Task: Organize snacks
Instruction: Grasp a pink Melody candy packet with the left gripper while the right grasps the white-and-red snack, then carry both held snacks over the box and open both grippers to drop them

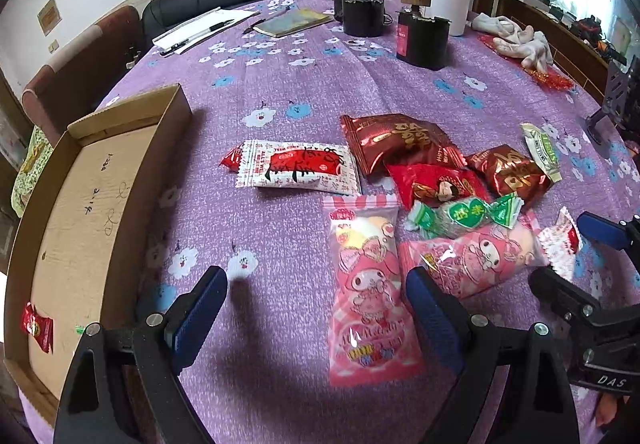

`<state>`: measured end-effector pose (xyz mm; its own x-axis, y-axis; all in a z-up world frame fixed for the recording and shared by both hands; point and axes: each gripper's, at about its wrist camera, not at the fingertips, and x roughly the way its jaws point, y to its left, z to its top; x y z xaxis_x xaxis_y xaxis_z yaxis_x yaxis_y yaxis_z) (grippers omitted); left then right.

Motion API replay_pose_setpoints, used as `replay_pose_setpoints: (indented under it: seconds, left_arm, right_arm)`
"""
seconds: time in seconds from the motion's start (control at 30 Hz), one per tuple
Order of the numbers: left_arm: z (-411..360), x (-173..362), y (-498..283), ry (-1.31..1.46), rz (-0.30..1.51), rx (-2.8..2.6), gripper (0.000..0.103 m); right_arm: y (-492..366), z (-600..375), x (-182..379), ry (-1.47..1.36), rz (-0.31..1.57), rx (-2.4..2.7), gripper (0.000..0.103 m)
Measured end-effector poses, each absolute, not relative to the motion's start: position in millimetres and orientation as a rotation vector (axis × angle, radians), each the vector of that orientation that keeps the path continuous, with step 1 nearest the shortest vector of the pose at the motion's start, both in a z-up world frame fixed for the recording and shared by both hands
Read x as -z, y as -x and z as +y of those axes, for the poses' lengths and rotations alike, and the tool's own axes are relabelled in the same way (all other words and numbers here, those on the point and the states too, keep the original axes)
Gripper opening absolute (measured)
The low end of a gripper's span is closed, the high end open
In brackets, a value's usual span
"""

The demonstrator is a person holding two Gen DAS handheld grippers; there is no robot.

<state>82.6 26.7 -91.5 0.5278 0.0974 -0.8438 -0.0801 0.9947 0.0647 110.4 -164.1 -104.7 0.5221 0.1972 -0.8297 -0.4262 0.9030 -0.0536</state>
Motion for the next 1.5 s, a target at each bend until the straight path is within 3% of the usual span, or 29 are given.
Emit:
replay_pose_setpoints:
  seconds: [0.07, 0.13, 0.23, 0.3, 0.4, 0.5, 0.6, 1.2, 1.5]
  left_arm:
    - [29.0, 91.9, -84.5, -0.007, 1.008, -0.098, 0.093]
    - [28.9, 91.8, -85.4, -0.020, 1.002, -0.099, 0.088]
    - [25.5, 88.4, -85.1, -0.015, 1.000, -0.068, 0.060]
    - [19.3, 85.7, -86.0, -0.031, 1.001, -0.053, 0.029]
    - [16.5, 85.5, -86.4, -0.040, 1.002, -0.054, 0.029]
    - [21.2, 85.6, -84.8, -0.015, 1.003, -0.050, 0.028]
    - [26.3, 84.5, -82.4, 0.007, 0.998, -0.053, 0.028]
    - [43.2, 58.8, -66.9, 0.081, 0.926, -0.032, 0.025]
    - [80.1, 28.0, -41.8, 0.100, 0.853, -0.113, 0.025]
  right_arm:
    - [-110.6, -164.2, 104.0, 0.268, 0.945, -0.374, 0.081]
    - [-110.7, -165.0, 102.4, 0.275, 0.935, -0.366, 0.067]
    - [-112.4, -168.7, 100.1, 0.250, 0.940, -0.372, 0.064]
    - [-111.9, -169.6, 97.9, 0.246, 0.932, -0.375, 0.058]
    - [-108.4, -170.6, 91.3, 0.228, 0.915, -0.384, 0.041]
    - [-107.4, -173.6, 89.2, 0.213, 0.911, -0.383, 0.039]
    - [-107.3, -179.1, 87.0, 0.200, 0.904, -0.371, 0.016]
    - [-93.5, -183.1, 59.6, 0.108, 0.851, -0.424, 0.013]
    - [-77.9, -134.0, 38.3, 0.102, 0.816, -0.563, 0.014]
